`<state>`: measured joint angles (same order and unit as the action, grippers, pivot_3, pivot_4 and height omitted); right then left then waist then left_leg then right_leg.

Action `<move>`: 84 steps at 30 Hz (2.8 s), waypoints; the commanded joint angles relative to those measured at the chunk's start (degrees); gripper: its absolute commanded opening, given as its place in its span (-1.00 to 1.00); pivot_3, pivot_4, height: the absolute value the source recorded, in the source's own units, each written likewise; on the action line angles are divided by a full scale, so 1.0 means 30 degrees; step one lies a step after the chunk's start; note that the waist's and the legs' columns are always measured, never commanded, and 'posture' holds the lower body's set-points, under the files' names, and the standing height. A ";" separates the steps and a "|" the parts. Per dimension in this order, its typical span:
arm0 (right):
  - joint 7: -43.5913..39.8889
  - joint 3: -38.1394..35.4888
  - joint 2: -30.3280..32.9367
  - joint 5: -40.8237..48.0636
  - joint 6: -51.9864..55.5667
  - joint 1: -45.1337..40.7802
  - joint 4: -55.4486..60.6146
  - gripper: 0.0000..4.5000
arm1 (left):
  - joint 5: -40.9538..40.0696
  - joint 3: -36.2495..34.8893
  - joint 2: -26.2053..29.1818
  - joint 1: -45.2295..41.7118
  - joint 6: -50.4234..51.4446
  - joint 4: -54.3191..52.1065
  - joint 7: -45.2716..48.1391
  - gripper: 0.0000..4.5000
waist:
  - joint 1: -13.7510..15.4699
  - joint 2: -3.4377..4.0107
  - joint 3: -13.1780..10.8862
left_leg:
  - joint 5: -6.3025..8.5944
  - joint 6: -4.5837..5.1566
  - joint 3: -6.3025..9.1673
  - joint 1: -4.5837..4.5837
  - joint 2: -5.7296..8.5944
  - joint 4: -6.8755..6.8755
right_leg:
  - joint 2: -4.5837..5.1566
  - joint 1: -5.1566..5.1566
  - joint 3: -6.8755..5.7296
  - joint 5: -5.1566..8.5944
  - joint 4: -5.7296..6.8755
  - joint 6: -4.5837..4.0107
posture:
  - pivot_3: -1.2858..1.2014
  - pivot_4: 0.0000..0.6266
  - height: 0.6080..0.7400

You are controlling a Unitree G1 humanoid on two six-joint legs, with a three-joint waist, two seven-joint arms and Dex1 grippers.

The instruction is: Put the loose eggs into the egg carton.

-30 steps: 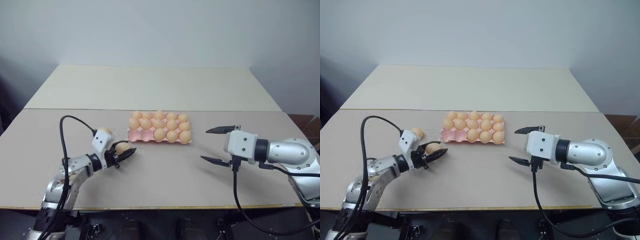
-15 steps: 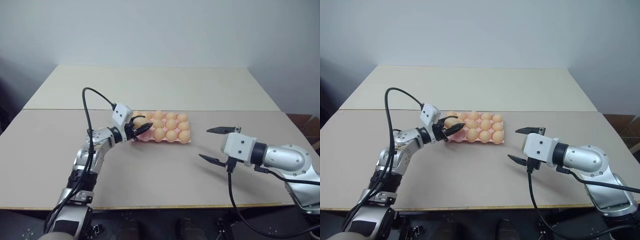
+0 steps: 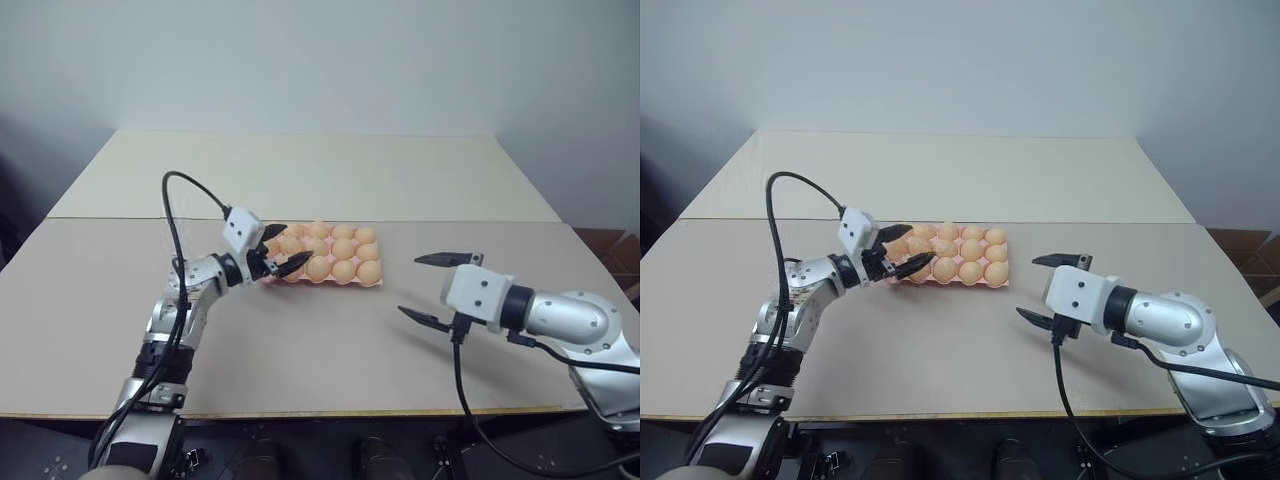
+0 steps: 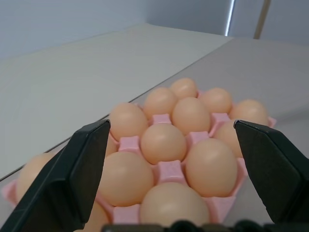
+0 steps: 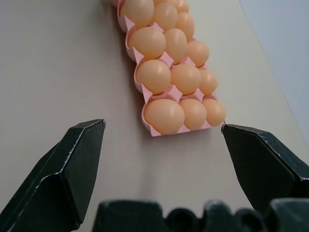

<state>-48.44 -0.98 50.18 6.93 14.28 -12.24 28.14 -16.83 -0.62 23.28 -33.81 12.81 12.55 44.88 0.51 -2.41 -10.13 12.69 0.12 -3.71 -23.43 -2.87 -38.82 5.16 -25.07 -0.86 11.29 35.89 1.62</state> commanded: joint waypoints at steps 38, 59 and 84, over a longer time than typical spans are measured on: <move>-0.1564 0.0433 -0.0058 0.0258 -0.0903 -0.1426 -0.1542 1.00 | -0.3346 -0.8865 0.4796 1.0267 1.0555 -1.3696 -0.7713 0.99 | 0.0081 -0.0001 -0.0001 | 0.0006 -0.0007 -0.0017 0.0044 -0.0027 0.0012 | 0.0015 -0.0013 -0.0002 0.0077 0.0027 -0.0141 | 0.03 -0.52 1.00; -0.0520 -0.0996 0.0283 0.0006 0.0085 0.0379 -0.0040 1.00 | 0.1110 -0.3707 0.1261 0.2488 0.4341 -0.0686 -0.9058 0.99 | 0.0052 -0.0031 0.0008 | 0.0002 0.0002 -0.0019 0.0004 -0.0005 0.0018 | 0.0012 -0.0009 -0.0004 -0.0013 -0.0013 -0.0032 | 0.03 -0.52 1.00; -0.0187 -0.0696 0.0128 -0.0399 0.0189 0.0422 -0.0141 1.00 | 0.2303 -0.2477 0.0194 0.1009 0.0760 0.2975 -0.7570 -0.08 | 0.0053 -0.0034 0.0009 | 0.0001 0.0003 -0.0014 -0.0004 -0.0007 0.0006 | 0.0011 -0.0008 -0.0008 -0.0020 -0.0008 -0.0021 | 0.03 -0.52 1.00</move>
<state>-49.65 -1.79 50.32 5.75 14.92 -10.21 26.78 -10.38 -8.55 23.59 -29.46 16.13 22.27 21.93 0.67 -2.51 -10.10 12.70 0.13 -3.75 -23.43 -2.89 -38.80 5.19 -25.09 -0.88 11.23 35.86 1.56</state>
